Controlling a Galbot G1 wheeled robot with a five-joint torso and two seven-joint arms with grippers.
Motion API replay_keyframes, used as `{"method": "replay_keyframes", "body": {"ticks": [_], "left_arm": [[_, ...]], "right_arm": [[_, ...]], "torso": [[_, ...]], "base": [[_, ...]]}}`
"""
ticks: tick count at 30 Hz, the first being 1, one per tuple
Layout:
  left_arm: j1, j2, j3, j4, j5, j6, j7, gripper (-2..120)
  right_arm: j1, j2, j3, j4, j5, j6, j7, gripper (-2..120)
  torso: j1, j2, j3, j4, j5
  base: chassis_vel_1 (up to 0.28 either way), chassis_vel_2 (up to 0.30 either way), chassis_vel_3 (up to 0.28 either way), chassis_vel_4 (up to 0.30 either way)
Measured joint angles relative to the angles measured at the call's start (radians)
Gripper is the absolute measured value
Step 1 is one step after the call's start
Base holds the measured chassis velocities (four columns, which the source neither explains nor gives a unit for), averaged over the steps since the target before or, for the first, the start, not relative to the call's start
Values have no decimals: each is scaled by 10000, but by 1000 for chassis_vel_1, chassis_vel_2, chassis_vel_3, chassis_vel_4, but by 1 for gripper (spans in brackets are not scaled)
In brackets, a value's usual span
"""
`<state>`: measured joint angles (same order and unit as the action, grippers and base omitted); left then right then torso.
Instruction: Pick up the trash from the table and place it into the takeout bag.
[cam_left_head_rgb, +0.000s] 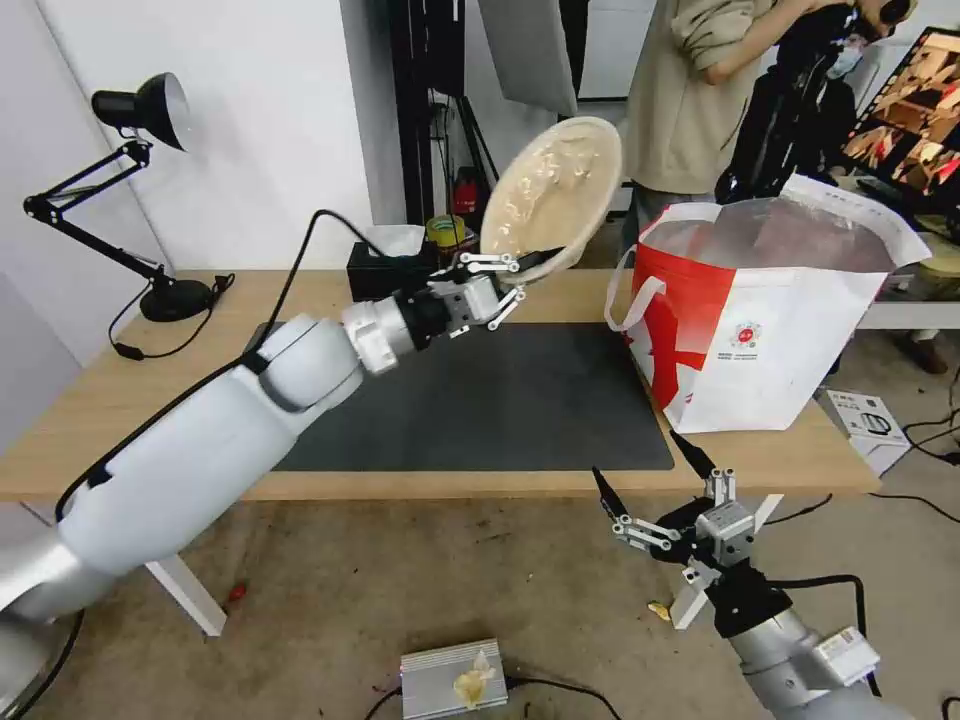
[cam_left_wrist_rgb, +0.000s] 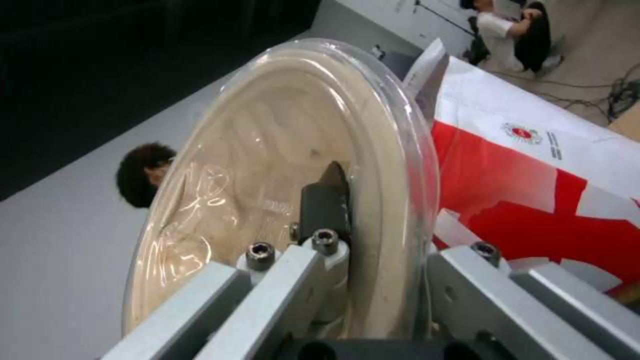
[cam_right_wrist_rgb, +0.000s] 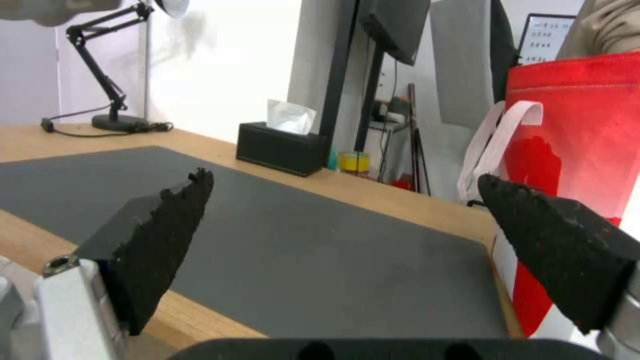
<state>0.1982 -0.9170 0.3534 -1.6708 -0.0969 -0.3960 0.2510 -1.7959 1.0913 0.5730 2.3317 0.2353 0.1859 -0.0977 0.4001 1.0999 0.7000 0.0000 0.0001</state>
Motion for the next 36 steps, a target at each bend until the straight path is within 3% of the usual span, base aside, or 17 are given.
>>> {"method": "replay_keyframes", "body": {"ticks": [11,15,36], "left_arm": [[-1087,-723,849,890,183,-149,25,1],[-1684,-1353,1065,1521,569,-330,94,1],[-2410,-3123,1084,3517,2561,-948,197,1]], "right_arm": [[0,0,0,0,0,0,0,100],[-1,0,0,0,0,0,0,100],[-1,0,0,0,0,0,0,100]], "torso": [[0,0,0,1,0],[0,1,0,-1,0],[-1,1,0,-1,0]], "base": [[0,0,0,0],[0,0,0,0],[0,0,0,0]]}}
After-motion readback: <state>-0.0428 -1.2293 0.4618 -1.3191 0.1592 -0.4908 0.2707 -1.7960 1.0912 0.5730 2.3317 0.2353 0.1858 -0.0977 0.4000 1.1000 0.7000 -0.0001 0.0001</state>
